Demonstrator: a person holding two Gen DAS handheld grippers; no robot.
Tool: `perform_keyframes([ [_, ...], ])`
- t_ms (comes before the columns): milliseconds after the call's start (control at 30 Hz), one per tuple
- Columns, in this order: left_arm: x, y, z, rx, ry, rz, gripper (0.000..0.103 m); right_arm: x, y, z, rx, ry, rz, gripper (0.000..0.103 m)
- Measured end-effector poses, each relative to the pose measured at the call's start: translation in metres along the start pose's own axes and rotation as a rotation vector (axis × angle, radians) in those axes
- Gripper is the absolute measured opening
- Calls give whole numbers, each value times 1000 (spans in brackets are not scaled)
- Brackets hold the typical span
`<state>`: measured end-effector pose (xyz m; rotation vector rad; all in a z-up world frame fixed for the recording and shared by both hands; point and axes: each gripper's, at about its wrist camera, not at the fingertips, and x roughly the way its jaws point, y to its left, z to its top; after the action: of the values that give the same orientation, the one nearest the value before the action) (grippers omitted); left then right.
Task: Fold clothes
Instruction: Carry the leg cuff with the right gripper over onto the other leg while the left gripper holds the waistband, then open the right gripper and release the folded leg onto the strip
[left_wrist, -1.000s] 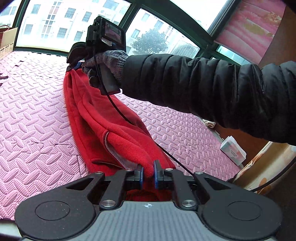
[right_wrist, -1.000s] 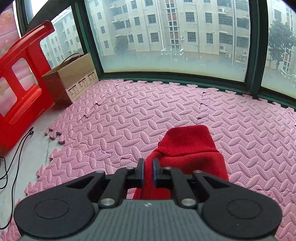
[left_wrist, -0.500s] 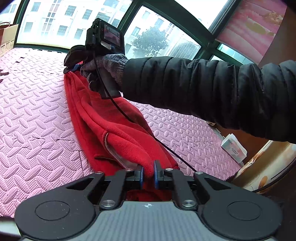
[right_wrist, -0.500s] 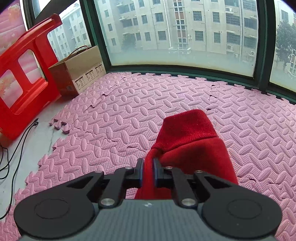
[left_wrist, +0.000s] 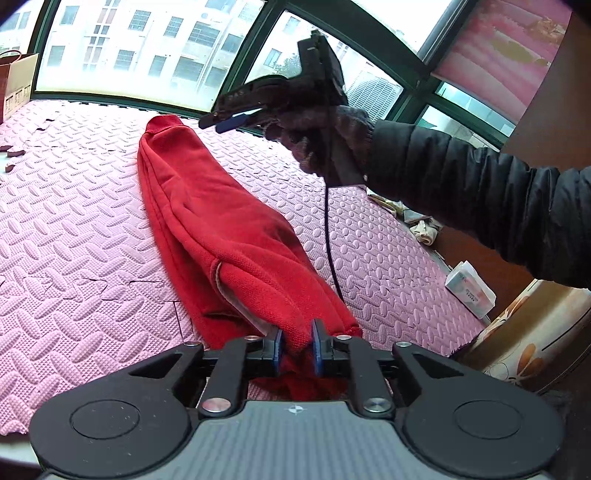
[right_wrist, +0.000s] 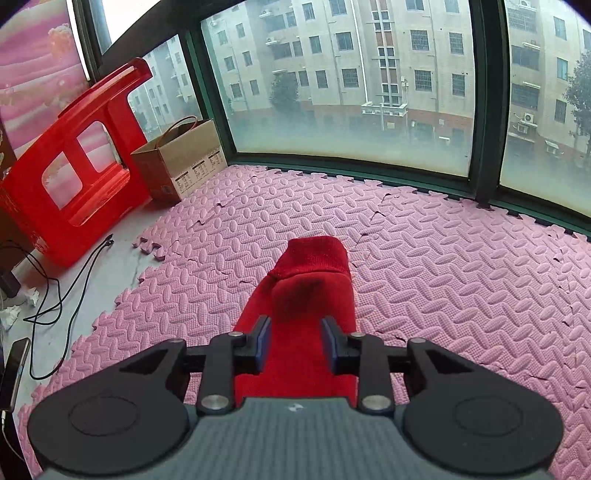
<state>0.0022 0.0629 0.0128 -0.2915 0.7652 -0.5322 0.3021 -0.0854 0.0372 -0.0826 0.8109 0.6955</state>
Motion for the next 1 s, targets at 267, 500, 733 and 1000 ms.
perform_keyframes([
  [267,-18,-1,8,58,13,54,26,-62,-26,-61,-21,64,38,45],
  [500,-7,9,43,23,-40,139,23,-86,-34,-101,-36,85,68,46],
  [733,67,24,76,-9,18,189,20,-82,-37,-124,-92,137,66,46],
  [1000,103,56,73,-16,141,317,11,-76,-24,-128,-139,120,235,46],
])
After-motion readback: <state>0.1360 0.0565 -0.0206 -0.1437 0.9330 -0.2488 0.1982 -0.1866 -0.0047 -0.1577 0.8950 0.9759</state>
